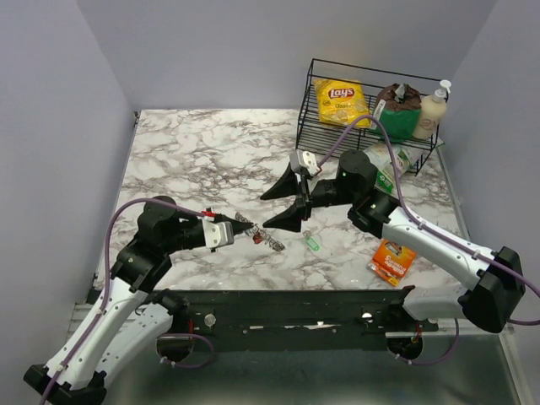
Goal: Put the keys on the keyring
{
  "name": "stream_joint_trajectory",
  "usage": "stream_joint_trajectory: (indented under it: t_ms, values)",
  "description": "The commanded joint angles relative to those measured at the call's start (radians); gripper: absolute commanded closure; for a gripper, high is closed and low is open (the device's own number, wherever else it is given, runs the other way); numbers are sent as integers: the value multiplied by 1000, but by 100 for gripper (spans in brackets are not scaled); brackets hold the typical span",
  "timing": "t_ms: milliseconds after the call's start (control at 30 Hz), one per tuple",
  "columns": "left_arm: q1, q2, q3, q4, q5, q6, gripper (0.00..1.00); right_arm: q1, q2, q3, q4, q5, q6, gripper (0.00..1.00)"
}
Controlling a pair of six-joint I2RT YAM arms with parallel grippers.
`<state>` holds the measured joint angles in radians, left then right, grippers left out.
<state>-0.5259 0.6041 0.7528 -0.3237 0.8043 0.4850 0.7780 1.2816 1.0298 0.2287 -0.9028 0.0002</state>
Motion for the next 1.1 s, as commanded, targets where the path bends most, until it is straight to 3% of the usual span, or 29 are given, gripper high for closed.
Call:
stream_joint_trajectory:
  t_ms: [0, 433, 667, 1067]
  values:
    - [-3, 0, 43, 15, 35, -55, 100, 21, 24, 45, -97, -22, -63, 29]
    - [-3, 100, 135, -54, 32, -92, 100, 53, 73, 84, -175, 22, -108, 52]
    - [-3, 97, 140, -58, 19, -98, 100, 53, 74, 85, -175, 31, -103, 98]
    - [-3, 108, 174, -78, -66, -137, 100, 53, 62, 72, -161, 83, -98, 99]
